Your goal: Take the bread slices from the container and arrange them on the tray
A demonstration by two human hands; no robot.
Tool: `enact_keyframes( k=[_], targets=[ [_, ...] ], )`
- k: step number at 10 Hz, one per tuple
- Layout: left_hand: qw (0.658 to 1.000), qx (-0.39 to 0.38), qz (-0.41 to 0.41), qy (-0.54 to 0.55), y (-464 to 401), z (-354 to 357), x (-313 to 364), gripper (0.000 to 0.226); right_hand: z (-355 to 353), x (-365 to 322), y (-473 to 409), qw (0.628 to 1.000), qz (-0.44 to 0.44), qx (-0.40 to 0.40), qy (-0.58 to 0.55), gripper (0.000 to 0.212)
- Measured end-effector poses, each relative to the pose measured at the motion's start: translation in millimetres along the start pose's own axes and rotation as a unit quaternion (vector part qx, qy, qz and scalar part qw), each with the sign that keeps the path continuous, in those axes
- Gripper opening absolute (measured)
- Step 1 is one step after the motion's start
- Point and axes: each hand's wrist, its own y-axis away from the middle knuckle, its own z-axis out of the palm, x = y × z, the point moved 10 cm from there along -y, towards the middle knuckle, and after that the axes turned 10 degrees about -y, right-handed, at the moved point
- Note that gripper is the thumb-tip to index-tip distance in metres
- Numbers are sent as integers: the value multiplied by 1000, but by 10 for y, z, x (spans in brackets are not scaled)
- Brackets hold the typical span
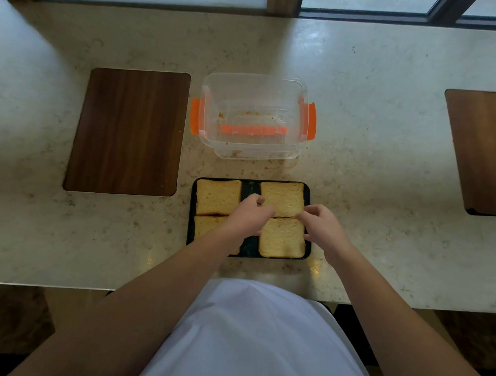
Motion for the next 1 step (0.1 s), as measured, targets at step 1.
enact_keyframes(
  k=[1],
  targets=[
    [1000, 11, 12, -15, 27, -38, 12, 61, 0, -48, 9, 999, -12, 19, 22, 52]
  ],
)
